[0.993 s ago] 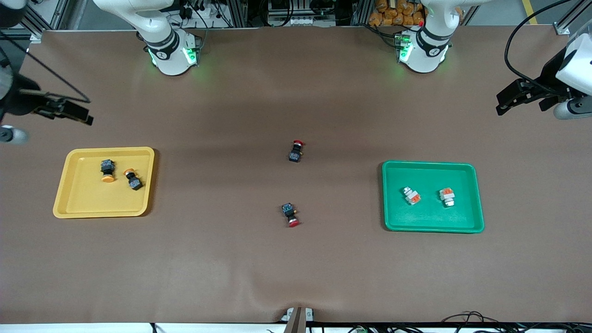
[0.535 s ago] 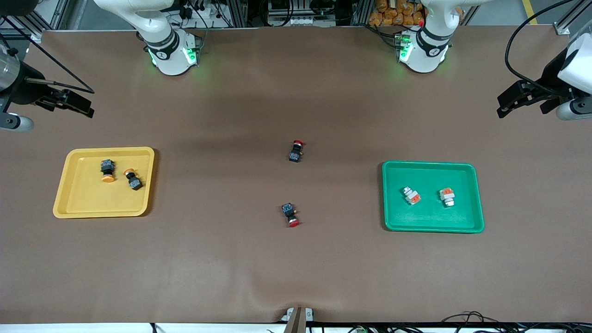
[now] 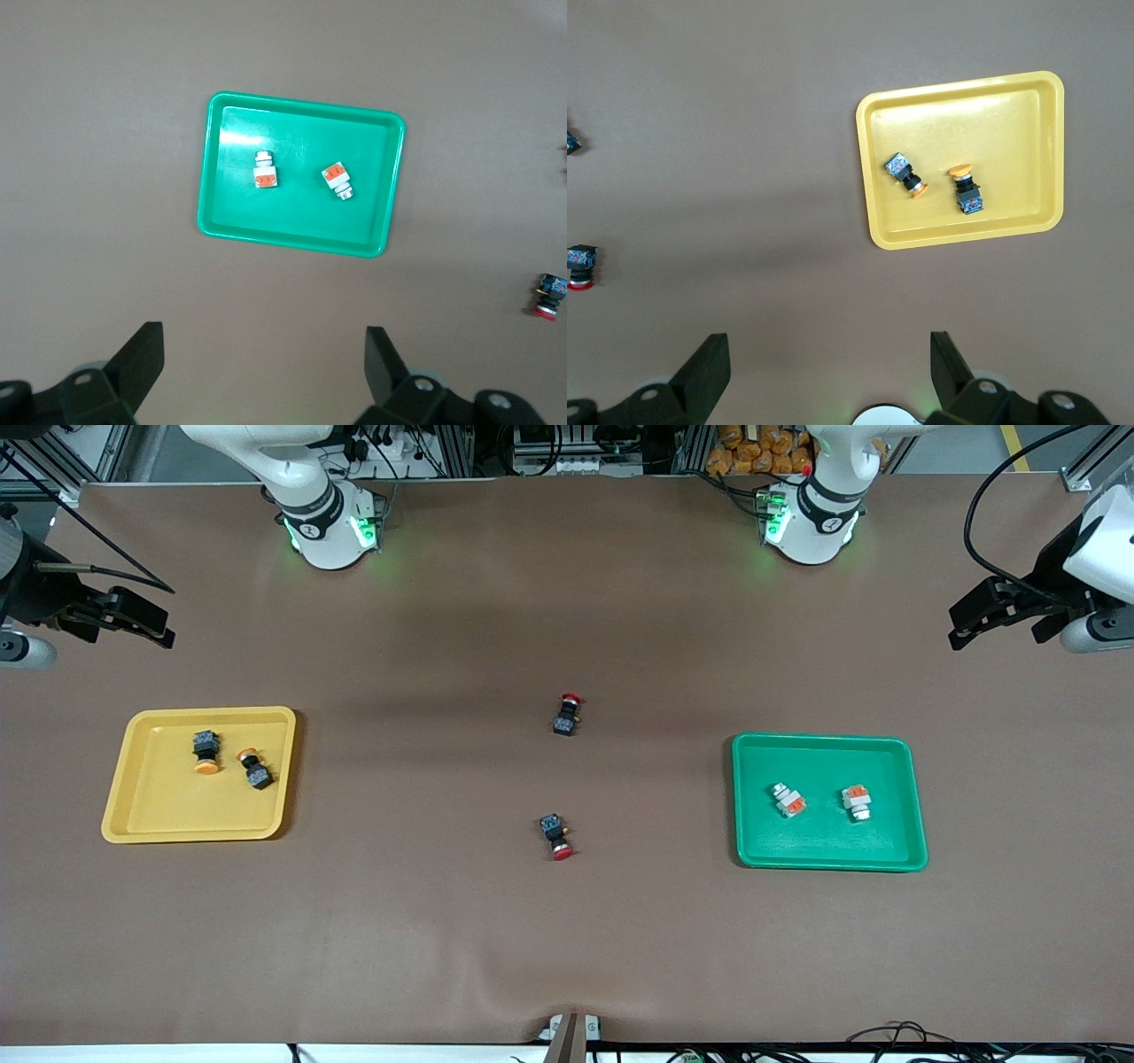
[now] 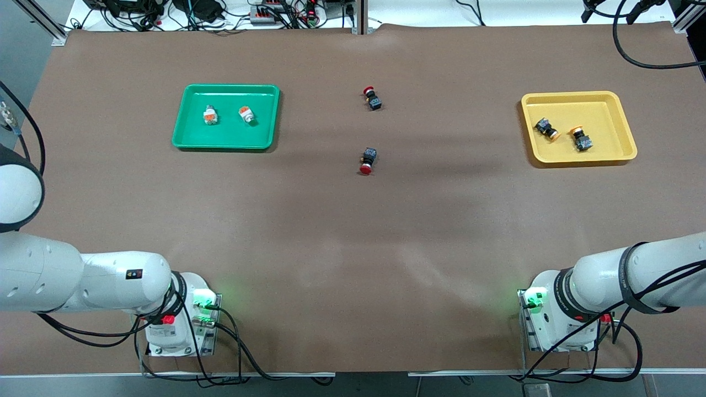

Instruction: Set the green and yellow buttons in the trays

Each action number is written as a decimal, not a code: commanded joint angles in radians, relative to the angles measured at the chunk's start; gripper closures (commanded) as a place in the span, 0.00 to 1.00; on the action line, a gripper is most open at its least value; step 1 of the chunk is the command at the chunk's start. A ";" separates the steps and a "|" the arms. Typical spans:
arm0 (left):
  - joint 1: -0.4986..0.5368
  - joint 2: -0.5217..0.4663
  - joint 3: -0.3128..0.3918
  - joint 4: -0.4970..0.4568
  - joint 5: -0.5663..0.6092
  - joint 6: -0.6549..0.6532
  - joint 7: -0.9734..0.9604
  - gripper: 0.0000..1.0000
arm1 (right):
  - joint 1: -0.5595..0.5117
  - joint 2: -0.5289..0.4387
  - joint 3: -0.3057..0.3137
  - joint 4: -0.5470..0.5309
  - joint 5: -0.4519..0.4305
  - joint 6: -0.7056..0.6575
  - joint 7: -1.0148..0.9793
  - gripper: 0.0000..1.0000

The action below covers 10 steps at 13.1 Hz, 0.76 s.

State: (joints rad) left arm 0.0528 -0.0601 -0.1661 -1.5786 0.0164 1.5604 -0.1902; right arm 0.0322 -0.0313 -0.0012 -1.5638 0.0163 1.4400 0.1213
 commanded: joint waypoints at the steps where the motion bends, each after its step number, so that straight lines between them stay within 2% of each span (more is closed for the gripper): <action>1: 0.005 -0.014 -0.007 -0.004 -0.019 -0.008 0.020 0.00 | -0.018 -0.013 0.010 -0.004 0.007 -0.004 -0.020 0.00; 10: 0.005 -0.004 -0.032 0.017 -0.001 -0.077 0.018 0.00 | -0.024 -0.013 0.010 -0.004 0.007 -0.001 -0.020 0.00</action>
State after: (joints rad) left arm 0.0520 -0.0601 -0.1920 -1.5764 0.0161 1.5104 -0.1884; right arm 0.0261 -0.0313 -0.0015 -1.5638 0.0163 1.4398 0.1136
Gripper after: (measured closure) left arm 0.000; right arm 0.000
